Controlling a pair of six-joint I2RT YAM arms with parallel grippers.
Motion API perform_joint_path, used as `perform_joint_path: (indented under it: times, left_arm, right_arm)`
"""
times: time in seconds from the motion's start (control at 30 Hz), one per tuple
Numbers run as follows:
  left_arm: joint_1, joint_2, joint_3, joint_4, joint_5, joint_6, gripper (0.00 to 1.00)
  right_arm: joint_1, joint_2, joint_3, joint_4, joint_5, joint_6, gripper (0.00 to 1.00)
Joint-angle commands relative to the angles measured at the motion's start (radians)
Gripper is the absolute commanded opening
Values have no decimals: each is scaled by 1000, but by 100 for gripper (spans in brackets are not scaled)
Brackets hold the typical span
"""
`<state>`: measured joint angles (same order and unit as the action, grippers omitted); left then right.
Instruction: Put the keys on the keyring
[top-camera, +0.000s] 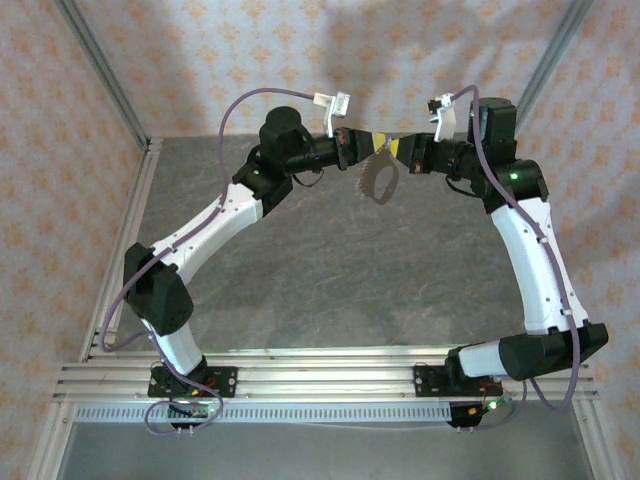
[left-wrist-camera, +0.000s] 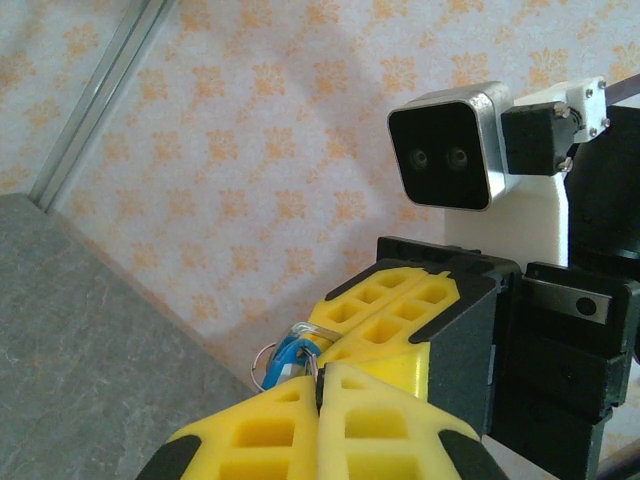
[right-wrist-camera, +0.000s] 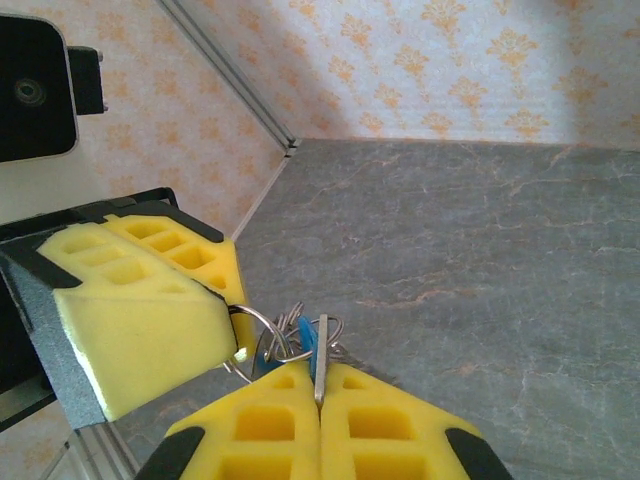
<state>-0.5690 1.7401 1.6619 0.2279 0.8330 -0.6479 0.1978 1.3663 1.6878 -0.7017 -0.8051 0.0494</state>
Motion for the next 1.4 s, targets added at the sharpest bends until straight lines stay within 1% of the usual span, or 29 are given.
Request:
perform_joint_path:
  times: [0.0,0.1,0.3,0.47,0.63,0.8,0.83,0.9,0.93,1.0,1.1,1.23,1.3,1.33,1.37]
  left_arm:
    - [-10,-11,41,36,20,17,0]
    - [-10,-17,35,36,17,19,0]
    - [-10,-33,13,29,8,33,0]
    - [-10,-43,-2,31,8,36,0]
    - [-11,-49,-12,33,9,39,0]
    - [-10,-53,-11,20,3,40,0]
    - [-12,-52,-10,15,-1,40,6]
    - [-11,-55,-13,8,-16,40,25]
    - [-10,-59,-19,7,-25,40,33]
    - [-11,-67,-28,3,-47,40,43]
    - [-7,-87,-49,-7,-83,45,50]
    - [1,-113,-78,-23,-124,45,55]
    - [7,-134,-98,-31,-153,45,59]
    - [8,-143,-107,-36,-170,44,67]
    - [13,-155,-119,-46,-187,44,69]
  right_arm:
    - [8,-3,45,-21,31,-20,0]
    - [0,-6,48,-27,52,-23,0]
    - [-28,-4,61,-59,165,-14,0]
    - [-47,-6,65,-63,215,5,0]
    - [-48,-5,76,-51,241,27,0]
    - [-48,12,100,-58,217,38,0]
    - [-48,16,101,-61,216,39,0]
    - [-48,21,100,-65,211,43,0]
    - [-48,23,97,-64,207,44,0]
    - [-48,28,89,-65,206,47,0]
    - [-48,30,68,-66,213,45,0]
    - [-48,38,43,-72,228,35,0]
    - [-48,49,27,-74,239,26,0]
    - [-48,53,20,-76,243,23,0]
    - [-48,57,12,-77,247,19,0]
